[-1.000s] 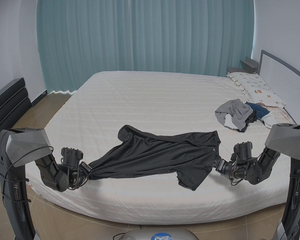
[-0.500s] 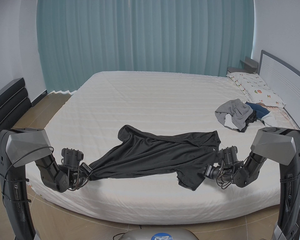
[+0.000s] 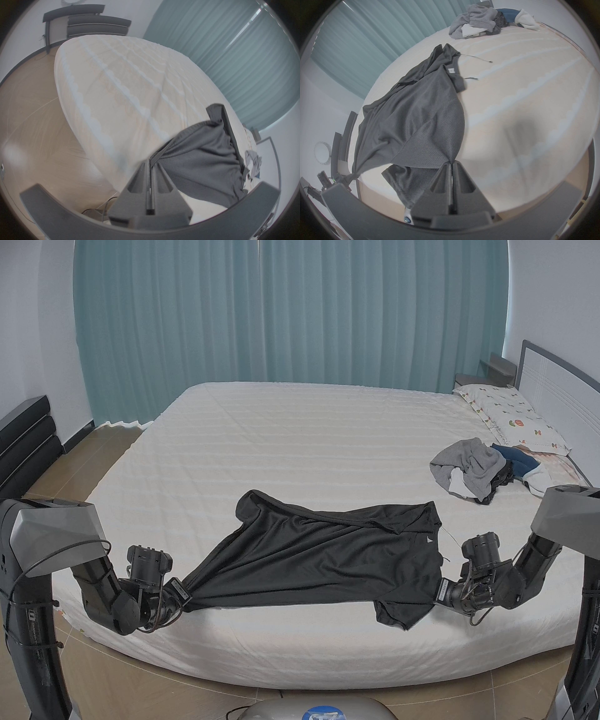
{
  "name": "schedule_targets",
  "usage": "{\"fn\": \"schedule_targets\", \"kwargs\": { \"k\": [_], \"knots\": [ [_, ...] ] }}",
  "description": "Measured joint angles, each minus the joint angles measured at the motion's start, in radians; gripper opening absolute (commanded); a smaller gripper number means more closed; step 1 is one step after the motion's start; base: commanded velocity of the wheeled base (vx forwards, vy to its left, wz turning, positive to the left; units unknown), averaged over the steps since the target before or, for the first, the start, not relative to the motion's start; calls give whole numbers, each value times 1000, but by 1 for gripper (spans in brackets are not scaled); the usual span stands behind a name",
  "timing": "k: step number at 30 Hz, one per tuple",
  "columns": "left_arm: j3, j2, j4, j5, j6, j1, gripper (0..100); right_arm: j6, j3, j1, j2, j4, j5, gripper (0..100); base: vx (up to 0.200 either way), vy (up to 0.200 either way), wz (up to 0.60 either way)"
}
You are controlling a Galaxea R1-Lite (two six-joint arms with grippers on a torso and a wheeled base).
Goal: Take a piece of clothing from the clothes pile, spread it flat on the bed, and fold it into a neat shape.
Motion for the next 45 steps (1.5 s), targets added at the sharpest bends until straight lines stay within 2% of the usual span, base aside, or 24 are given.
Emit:
{"fn": "schedule_targets", "kwargs": {
  "k": [7,13,20,21,28,33,39,45],
  "knots": [
    [100,-24,7,0,91,-90,0,-131,145,-81,-102,17,23,0,0,0,0],
    [154,-34,13,0,117,-146,0,-230,217,-140,-138,18,17,0,0,0,0],
    [176,-34,12,-3,124,-184,0,-245,239,-165,-131,10,-12,0,0,0,0],
    [177,-34,10,-4,124,-185,100,-245,239,-165,-128,9,-13,100,0,0,0],
    [174,-38,5,-39,119,-189,100,-225,222,-158,-114,2,-11,100,0,0,0],
    [171,-65,-3,-64,100,-189,100,-174,199,-165,-131,0,-8,100,0,0,0],
    [161,-97,-68,-65,81,-174,100,-106,175,-163,-171,0,-3,100,0,0,0],
    [146,-111,-113,-58,22,-159,100,-93,169,-149,-199,0,-6,100,33,0,0]
  ]
}}
